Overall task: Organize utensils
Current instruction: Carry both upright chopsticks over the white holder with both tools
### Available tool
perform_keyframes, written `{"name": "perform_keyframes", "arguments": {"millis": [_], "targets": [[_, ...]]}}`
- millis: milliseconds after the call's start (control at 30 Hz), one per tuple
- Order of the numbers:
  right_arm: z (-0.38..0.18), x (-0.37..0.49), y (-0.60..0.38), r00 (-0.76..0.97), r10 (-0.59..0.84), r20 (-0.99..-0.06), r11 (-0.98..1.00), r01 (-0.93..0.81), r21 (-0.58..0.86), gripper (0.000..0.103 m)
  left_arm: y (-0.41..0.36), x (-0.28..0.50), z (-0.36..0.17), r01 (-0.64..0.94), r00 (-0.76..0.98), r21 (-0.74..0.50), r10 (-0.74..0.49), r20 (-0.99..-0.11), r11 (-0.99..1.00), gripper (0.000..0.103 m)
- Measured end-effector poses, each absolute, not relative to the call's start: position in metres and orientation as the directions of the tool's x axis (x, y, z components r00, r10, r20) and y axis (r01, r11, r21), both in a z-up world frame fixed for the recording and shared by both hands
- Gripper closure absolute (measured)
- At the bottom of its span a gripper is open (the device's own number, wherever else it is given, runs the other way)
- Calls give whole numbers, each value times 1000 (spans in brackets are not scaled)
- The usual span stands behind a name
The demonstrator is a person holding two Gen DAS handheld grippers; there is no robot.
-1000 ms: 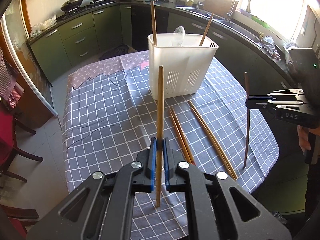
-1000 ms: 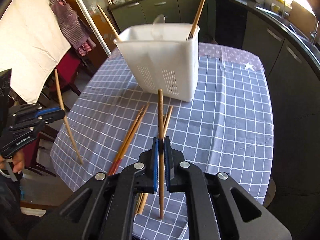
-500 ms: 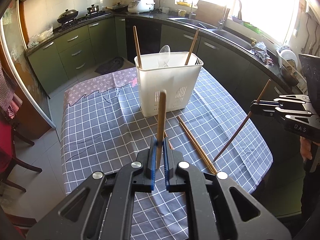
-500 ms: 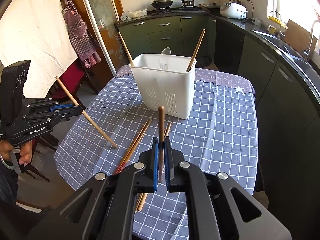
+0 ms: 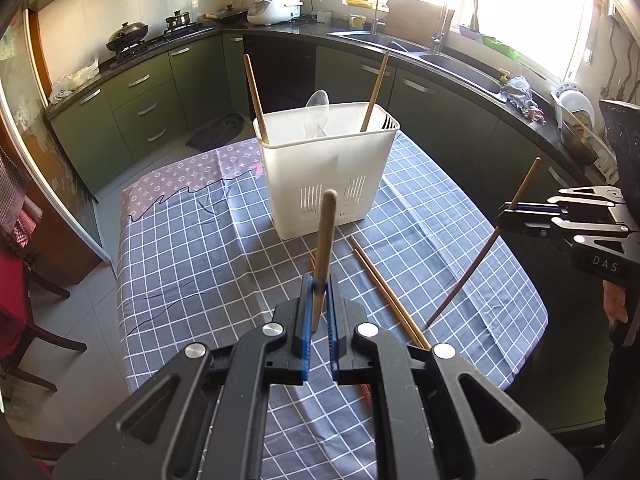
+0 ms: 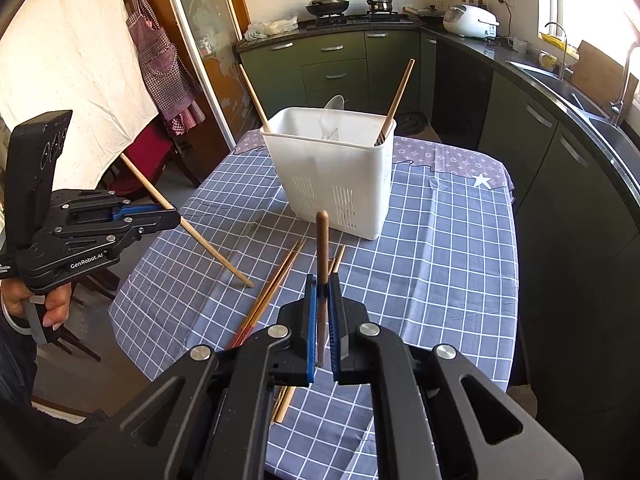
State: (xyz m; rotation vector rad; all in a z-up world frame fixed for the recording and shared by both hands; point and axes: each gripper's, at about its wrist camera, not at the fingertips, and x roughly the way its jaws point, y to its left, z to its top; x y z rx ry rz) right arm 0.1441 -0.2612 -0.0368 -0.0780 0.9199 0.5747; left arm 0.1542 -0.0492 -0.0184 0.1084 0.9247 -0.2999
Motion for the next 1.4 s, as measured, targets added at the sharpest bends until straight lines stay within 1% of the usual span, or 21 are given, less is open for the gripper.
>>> {"name": "perform_keyframes", "arguments": {"millis": [400, 633, 767, 933, 1100, 1233, 1300, 1400], "targets": [[-18, 145, -263, 492, 444, -749, 846, -505, 170, 97, -56, 159, -12, 313, 573, -28, -212, -792, 949, 96], [1, 148, -262, 504, 454, -735, 841, -514, 167, 97, -62, 162, 4, 326, 579, -24, -219, -785, 945, 96], [27, 153, -262, 531, 468, -706, 837, -524, 160, 97, -66, 166, 24, 332, 592, -25, -229, -773, 943, 96], [70, 161, -262, 577, 486, -657, 835, -527, 156, 97, -70, 174, 65, 333, 633, -20, -239, -736, 943, 96], [116, 179, -263, 623, 506, -596, 836, -524, 162, 97, -76, 192, 115, 330, 678, -33, -262, -687, 943, 96], [147, 198, -261, 653, 521, -551, 836, -522, 171, 97, -87, 209, 149, 325, 729, -5, -254, -635, 946, 96], [154, 210, -258, 678, 506, -534, 846, -510, 155, 97, -92, 220, 157, 308, 753, 12, -236, -615, 951, 96], [153, 232, -251, 701, 476, -531, 865, -483, 138, 97, -98, 240, 154, 276, 772, 37, -198, -604, 960, 96]]}}
